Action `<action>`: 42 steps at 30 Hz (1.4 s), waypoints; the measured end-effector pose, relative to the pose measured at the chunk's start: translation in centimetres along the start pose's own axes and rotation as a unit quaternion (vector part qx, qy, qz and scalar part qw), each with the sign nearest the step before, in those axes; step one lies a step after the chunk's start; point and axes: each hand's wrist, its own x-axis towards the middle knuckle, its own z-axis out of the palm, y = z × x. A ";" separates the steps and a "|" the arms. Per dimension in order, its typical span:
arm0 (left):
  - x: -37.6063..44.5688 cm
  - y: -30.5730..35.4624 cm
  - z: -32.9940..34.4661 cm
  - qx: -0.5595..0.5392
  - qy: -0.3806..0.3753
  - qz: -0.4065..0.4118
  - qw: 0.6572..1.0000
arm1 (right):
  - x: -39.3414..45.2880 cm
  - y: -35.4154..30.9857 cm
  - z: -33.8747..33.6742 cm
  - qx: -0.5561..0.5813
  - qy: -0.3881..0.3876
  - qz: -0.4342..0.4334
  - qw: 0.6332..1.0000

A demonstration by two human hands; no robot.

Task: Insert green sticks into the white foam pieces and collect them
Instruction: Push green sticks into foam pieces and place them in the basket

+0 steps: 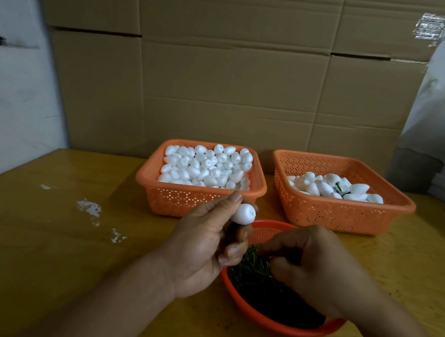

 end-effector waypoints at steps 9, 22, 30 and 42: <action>0.0 0.0 0.0 -0.002 0.003 -0.006 1.000 | -0.2 -0.5 -0.5 0.094 -0.063 0.053 0.992; 0.0 0.0 -0.2 -0.003 -0.018 0.000 1.000 | -0.3 -0.9 -1.1 0.184 -0.011 0.019 0.983; 0.1 0.0 -0.1 0.012 -0.022 0.010 1.000 | -0.5 -1.3 -0.4 0.278 0.069 -0.029 0.958; -0.1 0.0 0.1 0.047 -0.014 0.017 0.999 | -0.6 -1.4 -0.2 0.318 0.134 -0.106 0.933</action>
